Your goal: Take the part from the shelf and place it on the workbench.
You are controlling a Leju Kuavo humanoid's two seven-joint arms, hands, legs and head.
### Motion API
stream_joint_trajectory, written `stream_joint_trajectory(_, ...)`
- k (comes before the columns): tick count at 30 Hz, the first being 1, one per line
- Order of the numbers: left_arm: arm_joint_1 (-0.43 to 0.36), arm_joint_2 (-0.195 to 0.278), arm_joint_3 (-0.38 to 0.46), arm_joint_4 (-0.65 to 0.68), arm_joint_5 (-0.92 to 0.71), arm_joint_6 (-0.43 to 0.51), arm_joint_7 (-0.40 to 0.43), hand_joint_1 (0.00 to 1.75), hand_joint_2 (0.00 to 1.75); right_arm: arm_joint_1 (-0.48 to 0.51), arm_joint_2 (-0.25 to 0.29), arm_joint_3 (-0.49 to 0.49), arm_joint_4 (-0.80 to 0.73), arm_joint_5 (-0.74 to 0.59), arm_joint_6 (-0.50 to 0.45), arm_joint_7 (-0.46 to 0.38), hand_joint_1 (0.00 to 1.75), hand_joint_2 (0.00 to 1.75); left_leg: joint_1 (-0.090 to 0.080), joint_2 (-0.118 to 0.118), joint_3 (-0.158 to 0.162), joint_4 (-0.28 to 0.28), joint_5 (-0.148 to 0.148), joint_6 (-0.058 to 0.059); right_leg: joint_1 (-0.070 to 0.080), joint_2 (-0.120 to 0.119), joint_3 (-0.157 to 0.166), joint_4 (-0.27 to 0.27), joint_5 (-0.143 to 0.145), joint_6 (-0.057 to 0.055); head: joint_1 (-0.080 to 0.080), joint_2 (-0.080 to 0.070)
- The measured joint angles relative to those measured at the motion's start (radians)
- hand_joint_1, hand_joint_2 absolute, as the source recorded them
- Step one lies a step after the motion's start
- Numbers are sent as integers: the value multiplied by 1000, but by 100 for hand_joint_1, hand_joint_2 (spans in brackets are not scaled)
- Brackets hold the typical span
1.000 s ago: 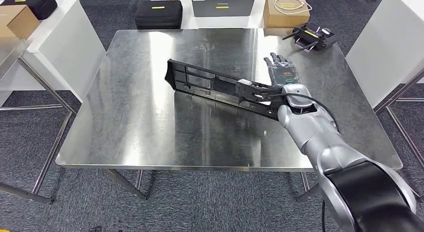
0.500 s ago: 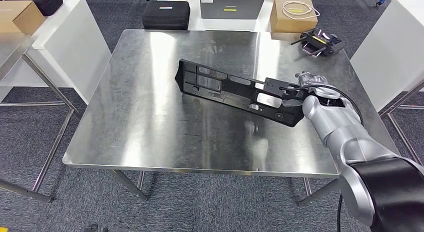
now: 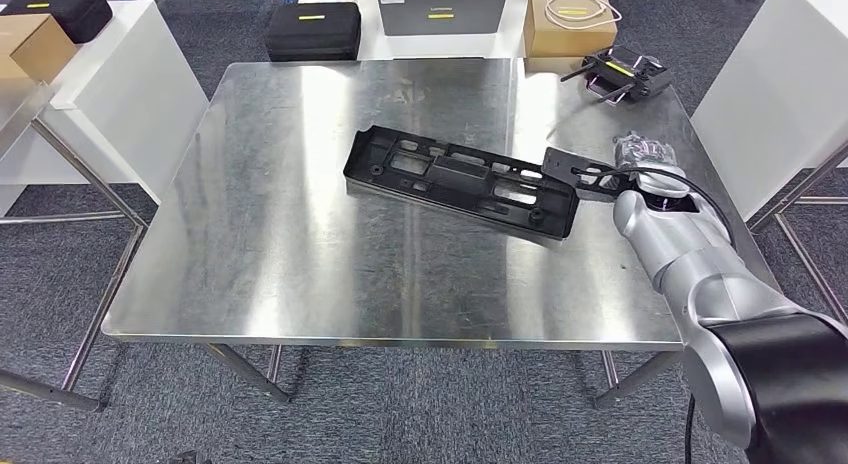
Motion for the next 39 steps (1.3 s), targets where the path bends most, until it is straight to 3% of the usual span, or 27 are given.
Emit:
stream_joint_trajectory(2, 0, 0, 2, 0, -1, -3, 2, 0, 0, 0, -5, 0, 0, 6, 1, 4, 0, 0, 1, 0, 0, 0, 0, -5, 2, 0, 0, 0, 0, 0, 0, 0)
stream_joint_trajectory(7, 0, -2, 8, 0, -7, -20, 7, 0, 0, -2, -19, 0, 0, 21, 0, 16, 0, 0, 4, 0, 0, -1, 0, -35, 4, 0, 0, 1, 0, 0, 0, 0)
stream_joint_trajectory(11, 0, -5, 10, 0, -15, -30, 12, 0, 0, -5, -30, 0, 0, 26, -2, 19, 0, 0, 2, 0, -1, -1, -1, -41, 4, -1, 0, 0, 0, 0, 1, 0)
stream_joint_trajectory(19, 0, -6, 11, 0, -22, -35, 18, 0, 0, -4, -40, 0, 0, 28, -4, 22, 0, 0, -5, -1, -9, 15, -9, -29, -7, -2, 2, -4, 1, 4, 0, 0)
stream_joint_trajectory(23, 0, -5, 11, 0, -22, -35, 18, 0, 0, -5, -43, 0, -2, 30, -4, 23, 0, 0, -4, 1, 4, -8, 7, -6, -4, -3, 2, -7, 1, 15, 2, 0)
stream_joint_trajectory(25, -2, -7, 11, 0, -22, -36, 18, 0, 0, -6, -47, -1, -3, 33, -4, 24, 0, 0, 0, 4, 16, -29, 20, 6, 0, -5, -31, 62, -36, 5, 5, 0)
stream_joint_trajectory(27, -2, -8, 11, 0, -23, -38, 17, 0, 0, -3, -51, -1, -2, 34, -4, 25, 0, 0, -2, 3, 14, -31, 22, 8, 0, -6, -96, 199, -93, -6, 6, 0)
stream_joint_trajectory(28, -1, -9, 11, 0, -23, -39, 17, 0, 0, 1, -53, -1, -1, 34, -3, 26, 0, 0, -3, 3, 13, -31, 22, 8, 0, -6, -122, 254, -110, -5, 6, 0)
stream_joint_trajectory(29, 0, -9, 12, 0, -23, -40, 17, 0, 0, 4, -54, -1, -1, 34, -3, 26, 0, 0, -3, 2, 12, -30, 23, 7, 0, -6, -132, 274, -113, 0, 6, 0)
stream_joint_trajectory(30, 1, -10, 12, 0, -23, -41, 17, 0, 0, 5, -54, -1, 0, 34, -3, 26, 0, 0, -3, 1, 11, -29, 23, 6, -2, -6, -118, 252, -100, 9, 6, 0)
stream_joint_trajectory(32, 1, -11, 12, 0, -22, -43, 17, 0, 0, 4, -54, -1, 0, 35, -4, 26, 0, 0, -2, 0, 8, -21, 21, -2, -9, -7, -44, 114, -53, 26, 6, 0)
stream_joint_trajectory(33, 1, -11, 12, 0, -21, -44, 17, 0, 0, 2, -54, -1, 0, 35, -4, 26, 0, 0, -4, -1, 3, -14, 19, -8, -9, -6, -9, 52, -34, 27, 6, 0)
stream_joint_trajectory(35, 1, -9, 14, 0, -20, -46, 15, 0, 0, 0, -52, -1, 0, 36, -5, 28, 0, 0, -6, -2, -6, -3, 16, -21, -6, -4, 21, -3, -18, 16, 6, 0)
stream_joint_trajectory(37, 4, -8, 15, 1, -19, -46, 13, 0, 0, 0, -50, -2, 0, 37, -5, 31, 0, 0, -3, -3, -12, 0, 17, -31, -3, -2, 18, -1, -12, -1, 4, 0)
stream_joint_trajectory(39, 6, -8, 17, 1, -18, -47, 12, 0, 0, 0, -48, -2, -1, 38, -5, 34, 0, 0, 3, -2, -24, 27, -6, -41, -5, -2, 16, -2, -6, -14, 4, 0)
